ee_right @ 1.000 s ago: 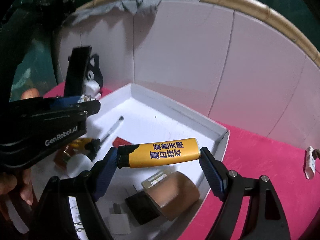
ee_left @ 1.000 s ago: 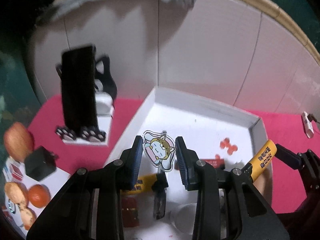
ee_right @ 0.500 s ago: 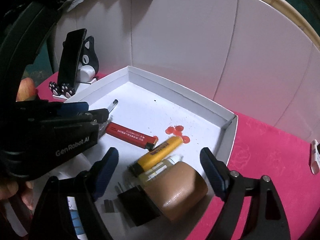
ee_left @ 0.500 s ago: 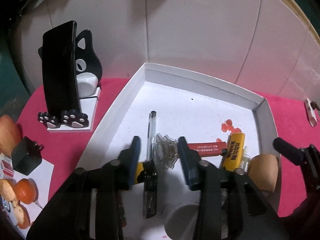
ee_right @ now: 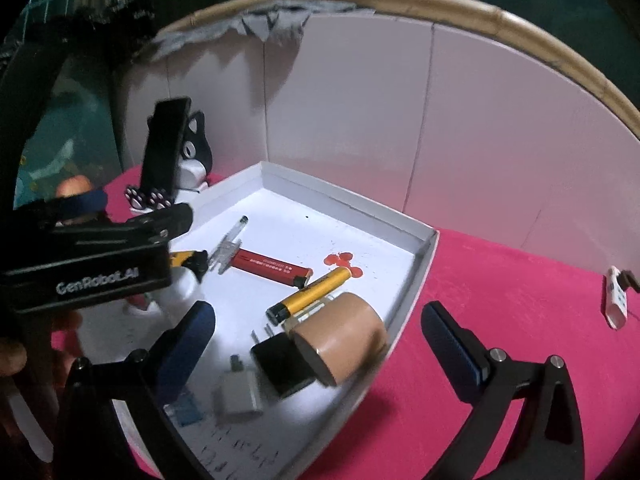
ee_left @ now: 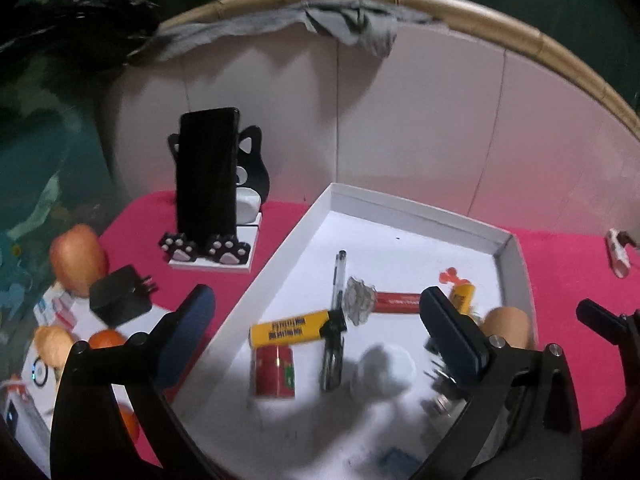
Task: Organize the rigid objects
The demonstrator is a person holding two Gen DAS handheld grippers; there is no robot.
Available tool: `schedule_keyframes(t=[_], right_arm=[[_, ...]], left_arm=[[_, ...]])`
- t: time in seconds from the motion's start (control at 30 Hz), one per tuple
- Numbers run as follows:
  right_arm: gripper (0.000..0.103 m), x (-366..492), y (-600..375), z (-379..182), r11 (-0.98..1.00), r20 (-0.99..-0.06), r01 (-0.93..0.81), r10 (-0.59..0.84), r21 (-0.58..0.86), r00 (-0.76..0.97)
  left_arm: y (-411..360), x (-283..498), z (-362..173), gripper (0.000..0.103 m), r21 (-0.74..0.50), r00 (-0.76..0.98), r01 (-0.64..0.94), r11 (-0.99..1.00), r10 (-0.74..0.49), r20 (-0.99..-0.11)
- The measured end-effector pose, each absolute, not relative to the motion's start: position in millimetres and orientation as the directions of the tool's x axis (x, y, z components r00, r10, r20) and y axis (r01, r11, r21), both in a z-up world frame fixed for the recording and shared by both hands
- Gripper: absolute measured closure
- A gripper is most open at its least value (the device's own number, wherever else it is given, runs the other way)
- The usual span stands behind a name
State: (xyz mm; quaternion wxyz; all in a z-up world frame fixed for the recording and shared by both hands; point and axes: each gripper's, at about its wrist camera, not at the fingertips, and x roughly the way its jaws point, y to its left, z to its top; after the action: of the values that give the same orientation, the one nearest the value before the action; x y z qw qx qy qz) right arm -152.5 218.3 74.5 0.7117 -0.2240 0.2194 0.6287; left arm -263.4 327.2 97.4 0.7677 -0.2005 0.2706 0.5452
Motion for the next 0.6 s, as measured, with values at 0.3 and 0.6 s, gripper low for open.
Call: schedule_keyframes(t=[0.3,0.6], right_arm=[[0.0,-152,154,104,0.189,-0.468,-0.979,0.86,-0.077,0.203],[0.0,-136,110,105,0.221,-0.455,-0.975,0.869,0.005,0.195]], left_arm=[[257,-279,125,0.0,0.033,0.22,-0.958,0.286,0.801,-0.556],[208,-289,138,0.0,-0.063,0.301,-0.946,0.318,0.788,-0.537]])
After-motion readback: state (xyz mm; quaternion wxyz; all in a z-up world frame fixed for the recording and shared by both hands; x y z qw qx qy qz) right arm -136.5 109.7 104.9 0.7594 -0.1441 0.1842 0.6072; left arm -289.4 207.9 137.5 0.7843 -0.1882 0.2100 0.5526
